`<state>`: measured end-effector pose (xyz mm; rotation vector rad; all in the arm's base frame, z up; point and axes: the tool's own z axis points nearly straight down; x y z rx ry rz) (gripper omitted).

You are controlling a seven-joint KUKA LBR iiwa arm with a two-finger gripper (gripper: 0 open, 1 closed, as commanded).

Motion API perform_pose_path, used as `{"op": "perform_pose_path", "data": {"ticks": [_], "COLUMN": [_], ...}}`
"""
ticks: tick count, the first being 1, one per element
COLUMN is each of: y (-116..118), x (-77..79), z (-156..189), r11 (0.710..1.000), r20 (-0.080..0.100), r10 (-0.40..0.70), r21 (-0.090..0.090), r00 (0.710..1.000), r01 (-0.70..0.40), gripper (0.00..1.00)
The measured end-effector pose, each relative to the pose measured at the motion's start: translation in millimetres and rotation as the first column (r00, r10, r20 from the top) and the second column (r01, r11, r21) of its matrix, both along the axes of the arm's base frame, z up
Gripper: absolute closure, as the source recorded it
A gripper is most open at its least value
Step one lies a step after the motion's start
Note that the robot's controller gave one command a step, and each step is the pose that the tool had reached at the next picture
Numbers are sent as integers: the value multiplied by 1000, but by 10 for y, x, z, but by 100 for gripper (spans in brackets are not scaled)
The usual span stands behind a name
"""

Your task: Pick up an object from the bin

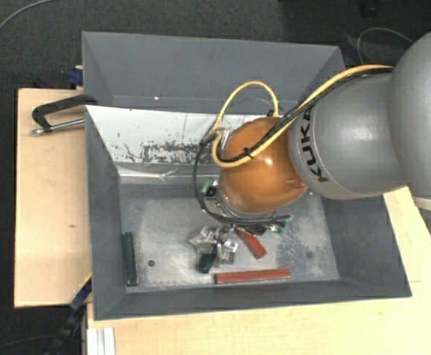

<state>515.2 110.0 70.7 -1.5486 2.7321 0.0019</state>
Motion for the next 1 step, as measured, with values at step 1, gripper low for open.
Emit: {"op": "perform_pose_path", "data": {"ticks": [1], "y": [-156], "x": [263], "z": [1341], "r11": [1000], "r20": [15], "r10": [-26], "r21": [3], "r00": [1000], "r01": [25], "gripper": [100]}}
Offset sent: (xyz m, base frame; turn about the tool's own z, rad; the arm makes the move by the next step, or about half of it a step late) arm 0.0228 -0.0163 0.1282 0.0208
